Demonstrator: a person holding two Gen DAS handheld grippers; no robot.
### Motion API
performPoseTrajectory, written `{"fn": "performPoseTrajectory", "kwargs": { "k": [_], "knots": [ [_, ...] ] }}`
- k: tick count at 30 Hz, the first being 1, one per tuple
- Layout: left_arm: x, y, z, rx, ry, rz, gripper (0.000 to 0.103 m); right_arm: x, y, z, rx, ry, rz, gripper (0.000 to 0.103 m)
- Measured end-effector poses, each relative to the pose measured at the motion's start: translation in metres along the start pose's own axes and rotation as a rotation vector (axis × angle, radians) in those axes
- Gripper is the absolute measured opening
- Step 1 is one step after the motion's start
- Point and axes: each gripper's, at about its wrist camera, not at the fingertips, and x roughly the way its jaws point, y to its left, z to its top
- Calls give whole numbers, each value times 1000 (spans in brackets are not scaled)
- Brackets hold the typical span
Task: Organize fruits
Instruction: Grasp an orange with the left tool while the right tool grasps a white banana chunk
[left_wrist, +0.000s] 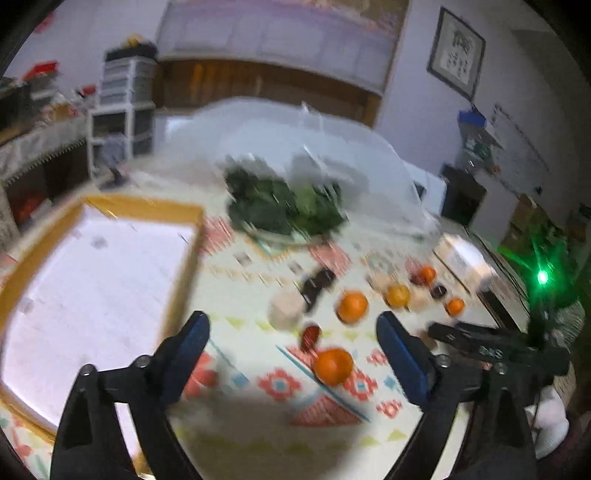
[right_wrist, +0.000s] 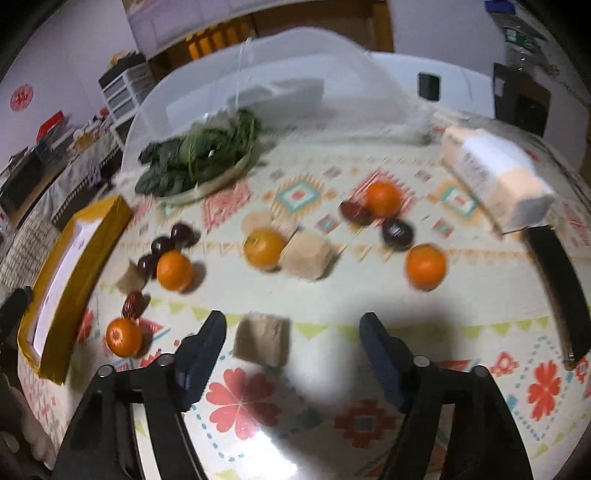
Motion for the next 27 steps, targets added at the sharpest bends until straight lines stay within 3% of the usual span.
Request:
{"fn": "performPoseTrajectory", "kwargs": {
  "k": [1, 4, 11, 14, 16, 18, 21, 27],
  "knots": [
    [3, -3, -3, 7, 28, -17, 76, 3, 2, -1, 0, 7, 5, 75],
    [28, -10, -10, 22, 101, -42, 70, 10, 6, -3, -6, 20, -1, 75],
    [58, -21, -17, 52, 175, -38, 70, 15, 14, -6, -52, 14, -37, 75],
    [69, -26, -20, 69, 201, -6, 68, 16, 19, -7, -78, 8, -64, 66],
    [75, -27, -22, 77, 219, 1, 48, 16, 20, -8, -88, 3, -76, 58],
    [79, -28, -24, 75, 236, -17, 35, 15, 19, -8, -85, -3, -74, 53],
    [77, -32, -26, 89, 227, -12, 34, 14, 17, -9, -77, -5, -64, 34],
    [58, -27, -23, 62, 189, -26, 34, 9, 18, -13, -68, -1, -55, 33]
  ]
}}
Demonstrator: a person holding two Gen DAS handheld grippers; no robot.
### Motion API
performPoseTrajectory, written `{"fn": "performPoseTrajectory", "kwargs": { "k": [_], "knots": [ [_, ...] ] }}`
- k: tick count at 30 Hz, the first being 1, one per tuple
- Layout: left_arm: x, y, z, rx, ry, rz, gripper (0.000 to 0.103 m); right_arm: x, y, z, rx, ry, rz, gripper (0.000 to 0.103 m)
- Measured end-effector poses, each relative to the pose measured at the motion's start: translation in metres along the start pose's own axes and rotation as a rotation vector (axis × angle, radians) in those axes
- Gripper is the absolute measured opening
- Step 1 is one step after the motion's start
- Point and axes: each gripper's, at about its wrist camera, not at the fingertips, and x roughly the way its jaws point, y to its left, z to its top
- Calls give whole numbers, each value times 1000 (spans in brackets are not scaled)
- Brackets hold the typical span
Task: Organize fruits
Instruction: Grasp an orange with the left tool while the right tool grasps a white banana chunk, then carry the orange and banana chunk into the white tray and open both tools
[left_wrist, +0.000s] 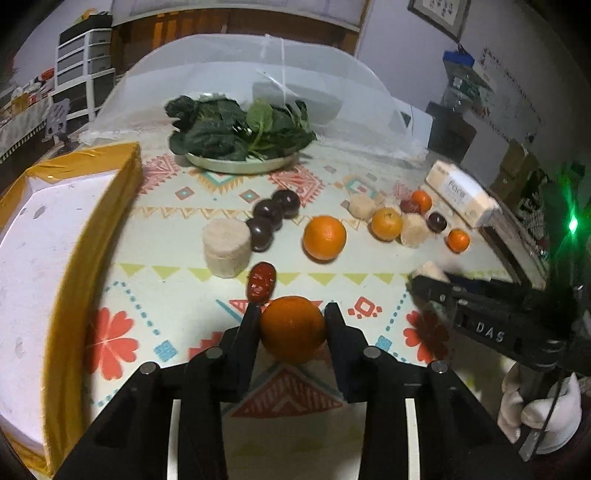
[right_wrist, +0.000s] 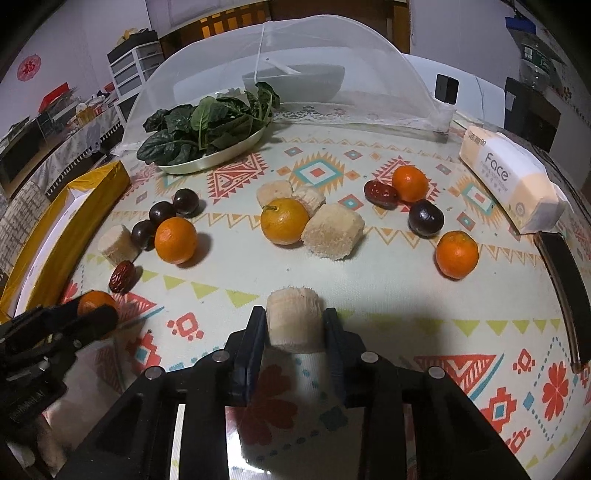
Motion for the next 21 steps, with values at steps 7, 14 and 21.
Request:
{"fn": "performPoseTrajectory", "kwargs": {
  "k": [7, 14, 21],
  "knots": [
    [-54, 38, 4, -73, -93, 40, 34, -32, 23, 4, -31, -51, 48, 33],
    [-106, 111, 12, -183, -183, 170, 34, -57, 97, 23, -114, -86, 193, 34],
    [-130, 182, 19, -233, -212, 320, 34, -42, 202, 39, -200, -19, 401, 34]
  ]
}}
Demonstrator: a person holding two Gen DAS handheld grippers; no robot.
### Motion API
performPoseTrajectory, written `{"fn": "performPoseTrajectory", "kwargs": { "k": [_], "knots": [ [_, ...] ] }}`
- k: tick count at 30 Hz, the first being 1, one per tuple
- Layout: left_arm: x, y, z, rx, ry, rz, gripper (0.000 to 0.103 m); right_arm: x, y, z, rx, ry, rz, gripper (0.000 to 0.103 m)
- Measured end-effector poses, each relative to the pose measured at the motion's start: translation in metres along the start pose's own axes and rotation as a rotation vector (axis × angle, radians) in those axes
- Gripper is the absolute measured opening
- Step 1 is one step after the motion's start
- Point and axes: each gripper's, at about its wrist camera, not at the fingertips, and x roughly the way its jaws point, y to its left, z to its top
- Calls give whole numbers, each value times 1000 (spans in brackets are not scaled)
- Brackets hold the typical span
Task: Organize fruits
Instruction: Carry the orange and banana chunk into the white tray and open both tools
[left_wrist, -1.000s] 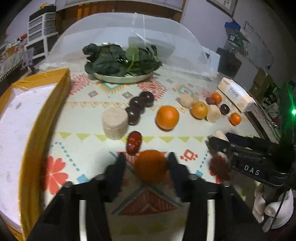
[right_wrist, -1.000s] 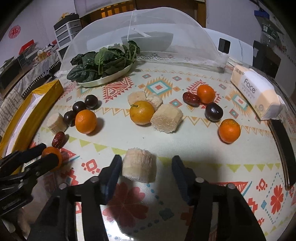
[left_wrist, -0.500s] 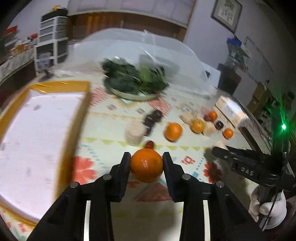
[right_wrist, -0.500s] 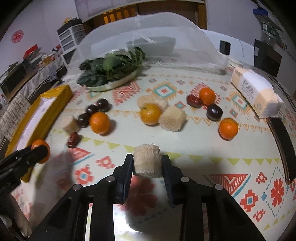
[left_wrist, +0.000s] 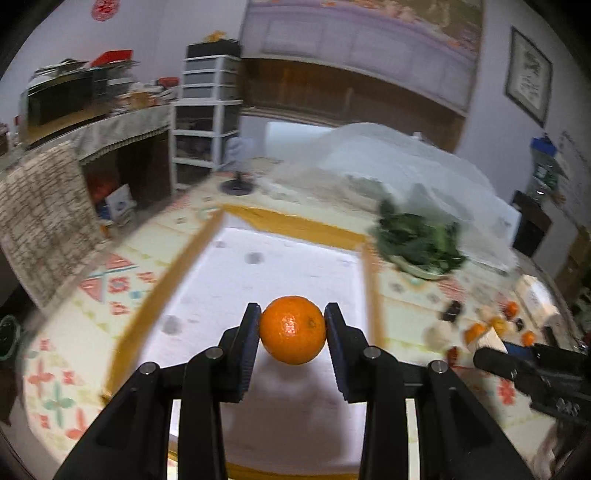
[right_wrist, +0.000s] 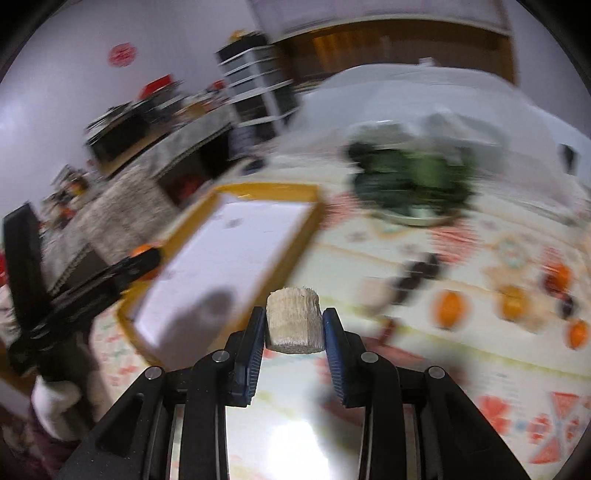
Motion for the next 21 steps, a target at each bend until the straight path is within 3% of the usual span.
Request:
{"fn": "performPoseTrajectory", "kwargs": {
  "k": [7, 14, 17, 19, 21],
  "knots": [
    [23, 48, -9, -64, 74, 37, 34, 74, 67, -1, -99, 107, 69, 34],
    [19, 69, -9, -135, 67, 20, 37, 114, 85, -10, -155, 133, -3, 34],
    [11, 68, -7, -146, 46, 17, 46, 112, 85, -10, -157, 114, -15, 36],
    [4, 67, -5, -160, 29, 14, 54, 103, 85, -9, -157, 87, -14, 47],
    [-3, 65, -3, -175, 15, 1, 59, 93, 85, -7, -163, 57, -12, 49]
  ]
}}
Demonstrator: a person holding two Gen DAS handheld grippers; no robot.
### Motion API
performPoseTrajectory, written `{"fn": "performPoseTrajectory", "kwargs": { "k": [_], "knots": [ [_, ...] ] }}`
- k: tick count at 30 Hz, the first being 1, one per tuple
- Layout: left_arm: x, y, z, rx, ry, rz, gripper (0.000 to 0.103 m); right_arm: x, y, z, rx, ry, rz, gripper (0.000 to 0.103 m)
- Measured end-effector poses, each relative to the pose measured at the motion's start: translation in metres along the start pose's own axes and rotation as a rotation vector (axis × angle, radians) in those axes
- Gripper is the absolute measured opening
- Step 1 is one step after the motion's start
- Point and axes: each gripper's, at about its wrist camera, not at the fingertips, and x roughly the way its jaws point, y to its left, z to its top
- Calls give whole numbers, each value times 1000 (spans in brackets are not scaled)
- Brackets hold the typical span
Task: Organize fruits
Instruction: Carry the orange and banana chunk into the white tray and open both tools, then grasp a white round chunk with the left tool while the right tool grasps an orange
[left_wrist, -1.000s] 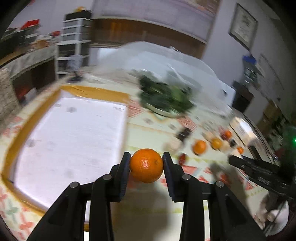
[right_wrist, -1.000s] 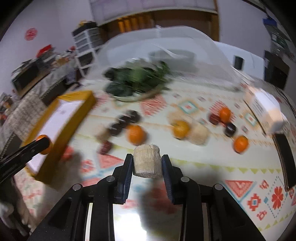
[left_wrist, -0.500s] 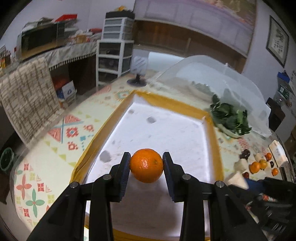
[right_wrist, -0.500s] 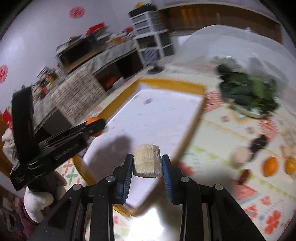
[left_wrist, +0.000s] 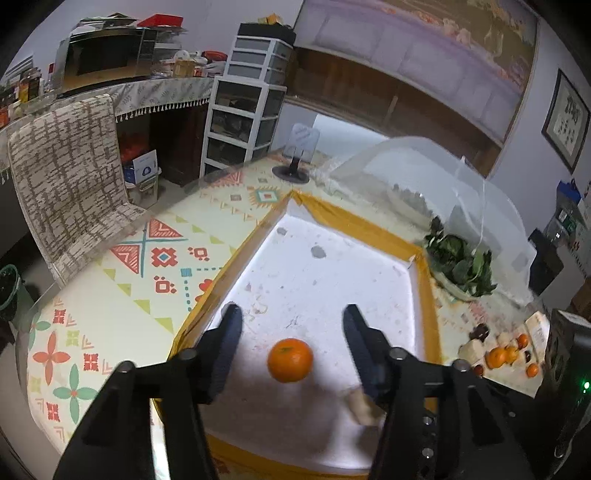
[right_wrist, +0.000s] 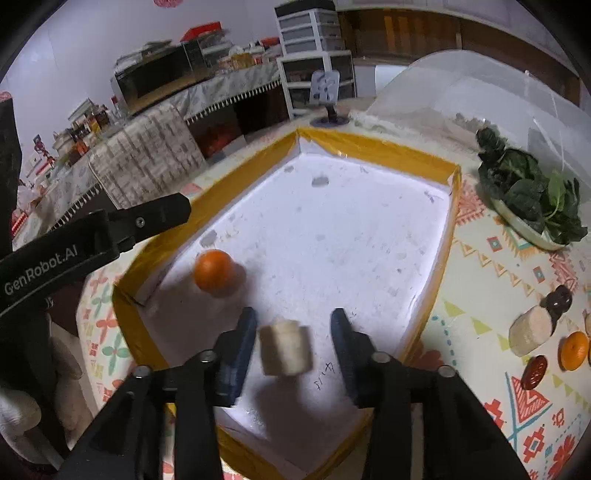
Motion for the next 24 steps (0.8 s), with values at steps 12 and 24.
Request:
{"fn": "performPoseTrajectory", "kwargs": {
  "k": [12, 24],
  "knots": [
    [-32, -76, -11, 83, 40, -217, 79, -107, -76, -32, 106, -255, -190, 91],
    [5, -184, -56, 259, 150, -361, 80, -115, -225, -77, 406, -136, -221, 72]
  ]
}}
